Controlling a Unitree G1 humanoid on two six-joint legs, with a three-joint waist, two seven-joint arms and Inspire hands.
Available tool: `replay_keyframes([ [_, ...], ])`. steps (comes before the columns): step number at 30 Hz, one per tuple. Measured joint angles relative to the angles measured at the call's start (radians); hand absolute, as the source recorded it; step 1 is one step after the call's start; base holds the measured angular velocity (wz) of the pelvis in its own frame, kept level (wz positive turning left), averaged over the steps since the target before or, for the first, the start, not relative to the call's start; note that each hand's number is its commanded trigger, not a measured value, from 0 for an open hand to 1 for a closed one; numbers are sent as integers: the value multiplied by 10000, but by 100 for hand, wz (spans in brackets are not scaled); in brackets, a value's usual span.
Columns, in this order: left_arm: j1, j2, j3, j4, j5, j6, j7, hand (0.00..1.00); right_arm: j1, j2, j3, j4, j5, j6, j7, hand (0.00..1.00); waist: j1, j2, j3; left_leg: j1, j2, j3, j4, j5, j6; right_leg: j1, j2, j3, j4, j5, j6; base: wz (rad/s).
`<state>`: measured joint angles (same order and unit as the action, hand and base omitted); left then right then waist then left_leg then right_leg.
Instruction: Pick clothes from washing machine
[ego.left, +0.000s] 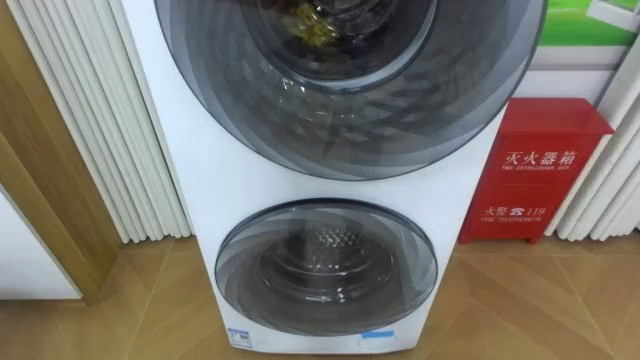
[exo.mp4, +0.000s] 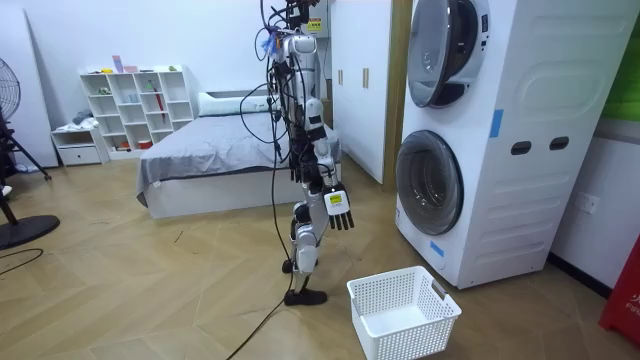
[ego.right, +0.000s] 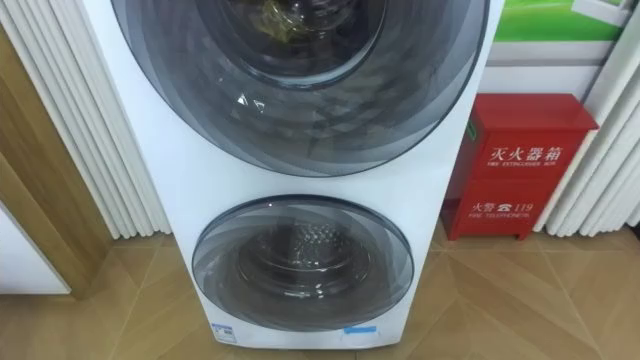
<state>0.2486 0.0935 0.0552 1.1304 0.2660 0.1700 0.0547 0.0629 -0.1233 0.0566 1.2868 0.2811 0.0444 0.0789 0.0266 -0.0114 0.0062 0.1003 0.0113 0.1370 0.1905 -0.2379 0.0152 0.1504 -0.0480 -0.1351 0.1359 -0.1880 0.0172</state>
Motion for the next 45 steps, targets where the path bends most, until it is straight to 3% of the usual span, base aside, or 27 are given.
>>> replay_keyframes([
  [20,-174,-4,2,274,-210,48,-196,0,-10,1,-1,-14,181,4,64,0,9,-1,3,29,9,41,-22,0,0,1,10,110,1,0,0,0],
  [22,-174,-14,11,294,-227,47,-280,0,19,12,-20,-13,315,4,60,0,0,3,40,150,10,43,-48,-1,-1,97,11,92,-2,0,0,0],
  [28,-189,-5,19,275,-384,40,-473,0,41,-55,-164,-466,751,72,-135,0,-30,24,18,122,9,8,-31,-8,-4,88,4,19,23,0,1,0],
  [33,-303,78,105,203,-386,-43,-627,0,-18,-160,-805,-3368,705,254,-859,0,-239,-62,32,137,9,37,23,-7,-2,71,-8,5,89,0,1,-1],
  [38,-284,284,281,224,-384,-183,-633,0,-514,-629,-974,-7510,292,172,-1522,0,-190,-165,68,125,19,249,-17,-2,1,-75,1,216,154,0,1,-12],
  [41,-244,445,430,72,-378,-205,-636,0,-542,-758,-1064,-9602,268,113,-1676,0,-191,-305,4,82,32,240,-7,-2,2,-140,16,200,151,0,1,1],
  [45,-182,517,414,32,-382,-289,-551,0,-671,-768,-1084,-11187,647,96,-1876,0,-104,-485,-74,-11,39,263,81,-2,1,-247,14,252,191,4,-2,-2],
])
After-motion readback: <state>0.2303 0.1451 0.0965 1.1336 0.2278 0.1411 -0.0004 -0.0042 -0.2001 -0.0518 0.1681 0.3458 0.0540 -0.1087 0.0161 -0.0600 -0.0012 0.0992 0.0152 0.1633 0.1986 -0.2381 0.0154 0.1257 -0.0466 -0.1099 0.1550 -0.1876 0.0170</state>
